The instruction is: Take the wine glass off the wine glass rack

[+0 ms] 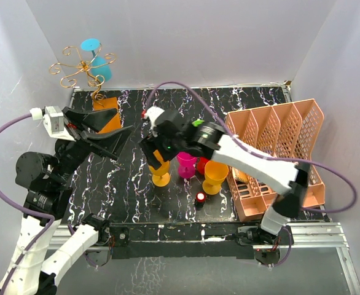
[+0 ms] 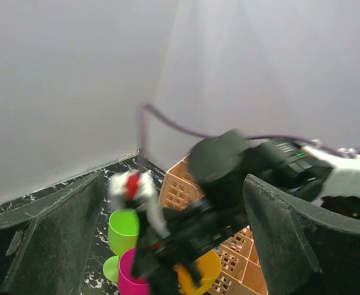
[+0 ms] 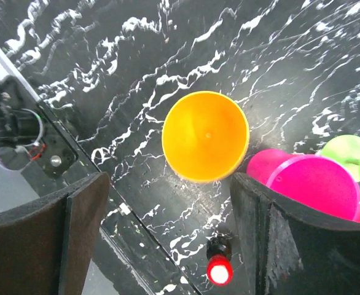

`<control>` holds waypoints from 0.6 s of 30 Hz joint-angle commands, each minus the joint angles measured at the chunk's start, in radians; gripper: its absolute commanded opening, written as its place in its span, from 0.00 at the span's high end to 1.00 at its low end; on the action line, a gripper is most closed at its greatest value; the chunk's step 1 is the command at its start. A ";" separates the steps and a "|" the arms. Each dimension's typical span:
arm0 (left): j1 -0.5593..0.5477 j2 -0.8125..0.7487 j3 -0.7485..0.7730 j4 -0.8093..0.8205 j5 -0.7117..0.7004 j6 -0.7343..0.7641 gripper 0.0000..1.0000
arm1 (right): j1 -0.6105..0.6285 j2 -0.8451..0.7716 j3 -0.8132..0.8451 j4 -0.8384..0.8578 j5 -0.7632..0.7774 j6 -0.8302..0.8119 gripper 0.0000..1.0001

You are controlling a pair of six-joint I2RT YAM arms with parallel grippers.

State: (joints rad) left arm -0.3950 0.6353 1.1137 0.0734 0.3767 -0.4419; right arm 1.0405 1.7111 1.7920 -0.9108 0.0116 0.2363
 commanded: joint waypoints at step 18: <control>-0.002 0.334 0.230 -0.256 -0.347 -0.020 0.03 | -0.042 -0.515 -0.411 0.280 0.277 -0.023 0.00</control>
State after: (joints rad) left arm -0.3950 0.8810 1.2377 -0.0490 0.1608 -0.4873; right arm 1.0054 1.2575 1.3956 -0.7017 0.2268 0.2314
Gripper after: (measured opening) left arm 0.970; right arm 0.998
